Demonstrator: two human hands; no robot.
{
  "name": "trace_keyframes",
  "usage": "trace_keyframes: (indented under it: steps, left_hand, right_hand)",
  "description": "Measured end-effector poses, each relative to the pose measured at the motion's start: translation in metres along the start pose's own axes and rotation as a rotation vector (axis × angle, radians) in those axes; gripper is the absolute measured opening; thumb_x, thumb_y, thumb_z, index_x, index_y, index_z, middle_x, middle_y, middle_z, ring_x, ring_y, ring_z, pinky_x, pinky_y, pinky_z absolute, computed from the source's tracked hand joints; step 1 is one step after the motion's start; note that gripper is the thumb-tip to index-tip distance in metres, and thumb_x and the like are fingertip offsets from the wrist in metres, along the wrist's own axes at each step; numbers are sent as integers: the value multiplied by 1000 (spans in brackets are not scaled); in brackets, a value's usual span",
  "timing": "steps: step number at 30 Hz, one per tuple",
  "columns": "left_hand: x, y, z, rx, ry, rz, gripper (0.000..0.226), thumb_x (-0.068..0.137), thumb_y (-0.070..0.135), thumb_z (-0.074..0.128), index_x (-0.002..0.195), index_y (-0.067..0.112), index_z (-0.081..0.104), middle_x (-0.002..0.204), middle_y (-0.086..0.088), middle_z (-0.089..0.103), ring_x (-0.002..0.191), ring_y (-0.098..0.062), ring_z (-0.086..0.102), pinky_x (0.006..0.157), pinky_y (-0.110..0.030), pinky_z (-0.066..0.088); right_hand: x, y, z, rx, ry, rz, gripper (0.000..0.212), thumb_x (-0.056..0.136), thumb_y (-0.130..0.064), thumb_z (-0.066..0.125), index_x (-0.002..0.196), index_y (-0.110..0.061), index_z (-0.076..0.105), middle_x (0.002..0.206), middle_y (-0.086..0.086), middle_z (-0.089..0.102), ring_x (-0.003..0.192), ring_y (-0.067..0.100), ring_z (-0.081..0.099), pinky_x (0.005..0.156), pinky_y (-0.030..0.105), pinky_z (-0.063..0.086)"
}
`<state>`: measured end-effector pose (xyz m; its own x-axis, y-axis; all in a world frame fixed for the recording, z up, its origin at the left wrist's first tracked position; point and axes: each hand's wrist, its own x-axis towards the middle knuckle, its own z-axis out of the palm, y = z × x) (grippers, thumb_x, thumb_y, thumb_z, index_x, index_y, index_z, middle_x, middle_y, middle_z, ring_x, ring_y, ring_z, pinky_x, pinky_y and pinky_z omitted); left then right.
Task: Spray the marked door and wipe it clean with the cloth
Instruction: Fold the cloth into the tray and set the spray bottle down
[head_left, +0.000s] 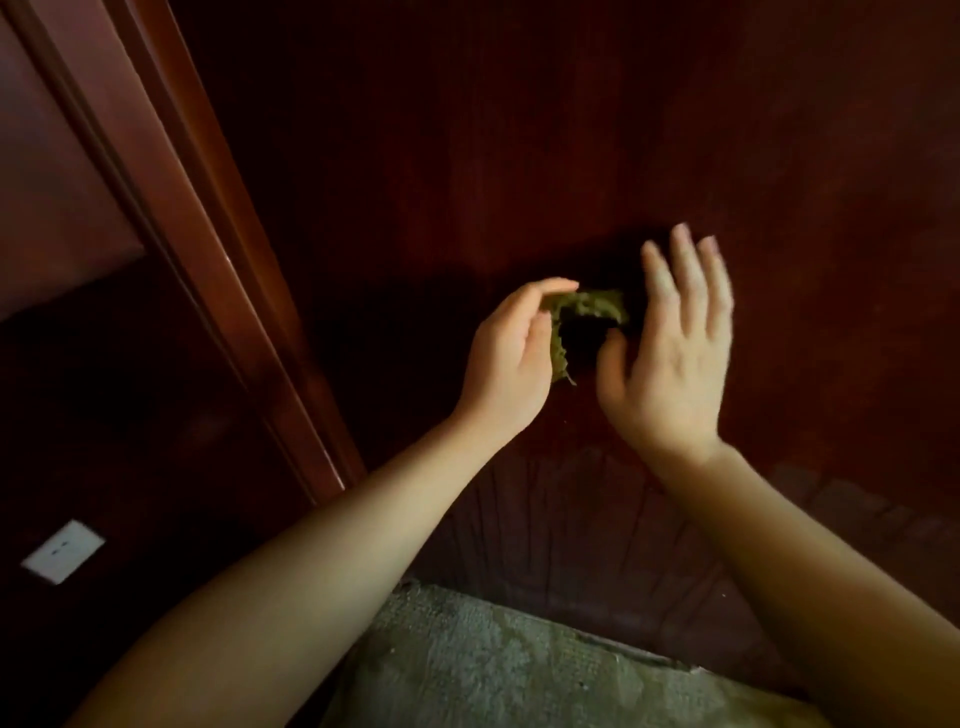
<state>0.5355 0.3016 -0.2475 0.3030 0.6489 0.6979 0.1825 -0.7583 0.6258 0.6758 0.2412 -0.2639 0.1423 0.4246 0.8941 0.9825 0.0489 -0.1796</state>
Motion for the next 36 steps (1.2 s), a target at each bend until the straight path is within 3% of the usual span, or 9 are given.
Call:
trace_keyframes:
  steps: [3, 7, 13, 16, 20, 24, 28, 31, 36]
  left_hand:
    - [40, 52, -46, -368, -15, -431, 34, 101, 2, 38, 109, 22, 64, 106, 1, 70, 106, -12, 67, 97, -29, 52]
    - [92, 113, -121, -661, 45, -776, 34, 102, 5, 40, 99, 24, 69, 94, 3, 76, 94, -13, 72, 85, -30, 57]
    - [128, 183, -251, -842, 257, -1066, 41, 92, 24, 54, 130, 12, 60, 130, -19, 63, 120, -34, 60, 105, -49, 46]
    - [123, 214, -306, -857, 297, -1043, 73, 77, 39, 70, 138, 3, 51, 141, -28, 50, 132, -45, 47, 113, -61, 33]
    - [104, 251, -380, -650, 482, -1004, 46, 83, 30, 65, 124, 8, 63, 129, -27, 61, 121, -46, 56, 103, -70, 39]
    - [75, 282, -457, -335, 615, -968, 21, 93, 4, 61, 112, 8, 69, 108, -13, 73, 98, -27, 71, 86, -42, 58]
    - [41, 314, -532, -75, 715, -1004, 38, 89, -11, 48, 101, 17, 70, 94, -5, 76, 88, -20, 73, 80, -34, 59]
    - [17, 331, -582, 30, 763, -1052, 37, 92, -7, 46, 113, 16, 67, 101, -8, 75, 91, -24, 72, 82, -39, 60]
    - [-4, 338, -644, 183, 869, -1032, 34, 96, -3, 52, 115, 25, 59, 104, -3, 70, 85, -19, 70, 69, -26, 57]
  right_hand:
    - [38, -47, -13, 293, -110, 110, 55, 87, -13, 58, 139, -1, 47, 145, 16, 48, 136, 32, 40, 116, 36, 30]
    - [111, -111, -44, 606, -314, 410, 51, 93, -21, 59, 141, -12, 43, 131, 2, 58, 117, 13, 57, 97, 26, 46]
    - [210, -213, -84, 1134, -821, 985, 28, 97, -21, 61, 124, -16, 56, 99, 3, 72, 83, 9, 69, 75, 27, 56]
    - [236, -265, -98, 1190, -982, 898, 16, 97, -11, 60, 112, -10, 62, 79, 4, 69, 68, 12, 66, 61, 20, 53]
    - [258, -344, -110, 1263, -1125, 717, 13, 94, 1, 59, 95, -12, 62, 63, -6, 67, 50, 2, 62, 51, 17, 48]
    - [272, -426, -120, 1329, -1208, 579, 15, 90, -1, 65, 95, -15, 62, 80, 8, 70, 69, 20, 68, 64, 32, 56]
    - [281, -504, -131, 1330, -1246, 385, 23, 73, -38, 72, 89, -24, 64, 73, 10, 66, 69, 21, 63, 65, 40, 49]
    - [282, -554, -143, 1412, -1320, 310, 8, 91, -14, 68, 91, -20, 62, 86, 24, 67, 70, 16, 65, 55, 26, 50]
    - [287, -623, -133, 1391, -1399, 206, 12, 93, -15, 66, 104, -15, 59, 86, 3, 67, 60, 9, 64, 42, 21, 47]
